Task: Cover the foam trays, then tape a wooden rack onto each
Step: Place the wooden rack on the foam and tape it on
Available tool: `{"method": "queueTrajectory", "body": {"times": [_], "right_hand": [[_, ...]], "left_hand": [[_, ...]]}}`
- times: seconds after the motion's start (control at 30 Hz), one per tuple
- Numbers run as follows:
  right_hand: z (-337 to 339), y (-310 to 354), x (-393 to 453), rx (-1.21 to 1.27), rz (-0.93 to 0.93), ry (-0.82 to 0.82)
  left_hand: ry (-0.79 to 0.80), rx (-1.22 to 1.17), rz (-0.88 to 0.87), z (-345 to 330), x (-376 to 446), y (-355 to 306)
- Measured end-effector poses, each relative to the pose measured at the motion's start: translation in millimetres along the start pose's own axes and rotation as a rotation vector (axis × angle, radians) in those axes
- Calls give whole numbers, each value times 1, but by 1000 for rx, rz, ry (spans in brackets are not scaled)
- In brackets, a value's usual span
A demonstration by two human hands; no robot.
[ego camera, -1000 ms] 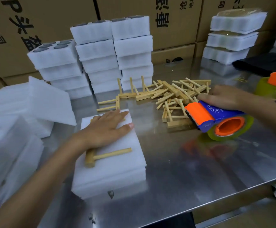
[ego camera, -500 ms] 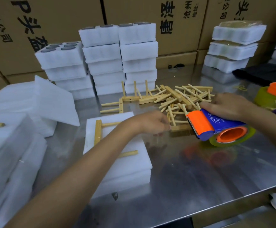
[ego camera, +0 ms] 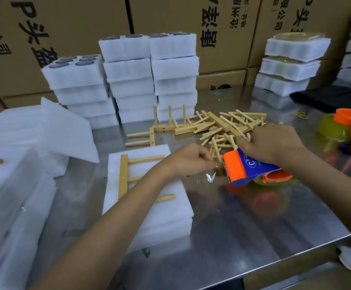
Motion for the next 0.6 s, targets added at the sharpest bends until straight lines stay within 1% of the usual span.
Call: {"method": "queueTrajectory", "body": {"times": [0.13, 0.27, 0.33, 0.47, 0.6], "right_hand": [[3, 10, -3, -36, 12, -19], [5, 24, -11, -69, 15, -36], [7, 27, -13, -74, -11, -45], [7, 31, -21, -86, -69, -80], [11, 31, -31, -88, -140, -137]], "left_hand": [[25, -47, -10, 0, -1, -2], [32, -40, -69, -4, -1, -7], [27, -1, -90, -5, -1, -7], [71, 81, -130, -11, -1, -10], [82, 87, -166, -11, -2, -12]]}}
Point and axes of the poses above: each hand's wrist, its own x-axis towards the middle knuckle, its own z-axis out of the back of the hand, y = z × x, the point moved 8 cm from there along x, towards the middle knuckle, and after that the axes turned 7 degrees about y, right-handed, at the moved point
